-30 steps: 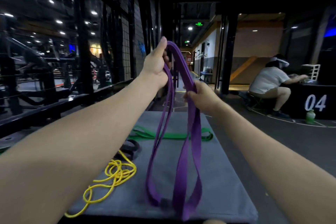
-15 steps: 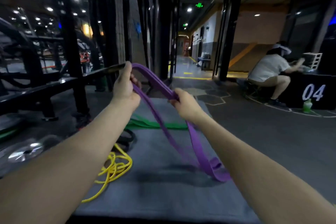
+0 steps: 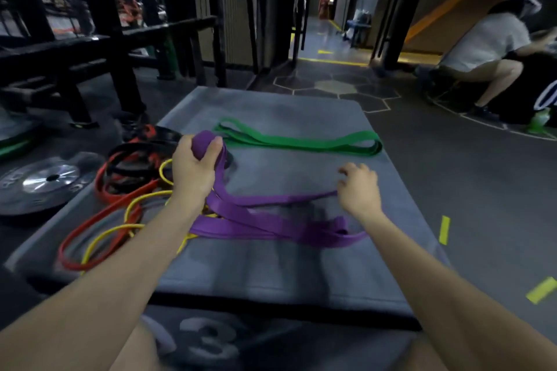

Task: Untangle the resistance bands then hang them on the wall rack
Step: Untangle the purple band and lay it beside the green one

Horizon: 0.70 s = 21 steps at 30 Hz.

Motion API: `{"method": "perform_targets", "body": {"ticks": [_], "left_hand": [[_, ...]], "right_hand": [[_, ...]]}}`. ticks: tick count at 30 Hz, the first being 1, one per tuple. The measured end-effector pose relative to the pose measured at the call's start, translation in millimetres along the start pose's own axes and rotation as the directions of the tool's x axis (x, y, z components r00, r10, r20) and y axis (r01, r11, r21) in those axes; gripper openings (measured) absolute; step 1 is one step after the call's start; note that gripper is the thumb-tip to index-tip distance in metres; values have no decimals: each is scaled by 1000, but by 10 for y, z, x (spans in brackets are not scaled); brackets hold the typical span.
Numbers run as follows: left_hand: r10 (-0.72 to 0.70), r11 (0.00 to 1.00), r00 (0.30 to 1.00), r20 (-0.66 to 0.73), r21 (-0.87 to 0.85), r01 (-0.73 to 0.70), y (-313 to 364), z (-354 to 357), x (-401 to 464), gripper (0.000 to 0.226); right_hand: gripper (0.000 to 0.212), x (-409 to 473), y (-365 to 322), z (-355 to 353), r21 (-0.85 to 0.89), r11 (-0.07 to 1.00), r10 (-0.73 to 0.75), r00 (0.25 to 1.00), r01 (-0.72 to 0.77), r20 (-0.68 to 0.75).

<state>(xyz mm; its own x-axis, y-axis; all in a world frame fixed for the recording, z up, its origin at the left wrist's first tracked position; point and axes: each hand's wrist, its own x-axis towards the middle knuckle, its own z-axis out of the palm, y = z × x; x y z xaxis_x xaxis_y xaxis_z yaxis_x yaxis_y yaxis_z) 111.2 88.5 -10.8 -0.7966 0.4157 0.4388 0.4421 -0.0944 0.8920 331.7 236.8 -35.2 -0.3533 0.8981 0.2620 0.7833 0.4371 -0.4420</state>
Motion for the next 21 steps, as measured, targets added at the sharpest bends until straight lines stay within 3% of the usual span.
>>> {"method": "perform_targets", "body": {"ticks": [3, 8, 11, 13, 15, 16, 19, 21], "left_hand": [[60, 992, 997, 48, 110, -64, -10, 180, -101, 31], [122, 981, 987, 105, 137, -136, -192, 318, -248, 28], [125, 980, 988, 90, 146, -137, -242, 345, -240, 30], [114, 983, 991, 74, 136, -123, -238, 374, -225, 31], [117, 981, 988, 105, 144, -131, -232, 432, -248, 31], [127, 976, 983, 134, 158, -147, -229, 470, -277, 31], [130, 975, 970, 204, 151, -162, -221, 587, -367, 31], [116, 978, 966, 231, 143, -152, -202, 636, -411, 29]], "right_hand": [[35, -91, 338, 20, 50, 974, 225, 974, -223, -41], [46, -40, 567, 86, 227, 878, 440, 897, -420, -44], [36, 72, 682, 26, 291, 801, 536, 843, -524, 42], [18, 96, 786, 15, 328, 745, 543, 814, -581, 208], [23, 94, 883, -6, 416, 693, 505, 809, -588, 303], [26, 76, 921, -19, 454, 666, 489, 806, -591, 333], [2, -6, 898, -63, 509, 680, 403, 849, -528, 342], [8, -54, 829, -60, 564, 650, 345, 859, -510, 379]]}}
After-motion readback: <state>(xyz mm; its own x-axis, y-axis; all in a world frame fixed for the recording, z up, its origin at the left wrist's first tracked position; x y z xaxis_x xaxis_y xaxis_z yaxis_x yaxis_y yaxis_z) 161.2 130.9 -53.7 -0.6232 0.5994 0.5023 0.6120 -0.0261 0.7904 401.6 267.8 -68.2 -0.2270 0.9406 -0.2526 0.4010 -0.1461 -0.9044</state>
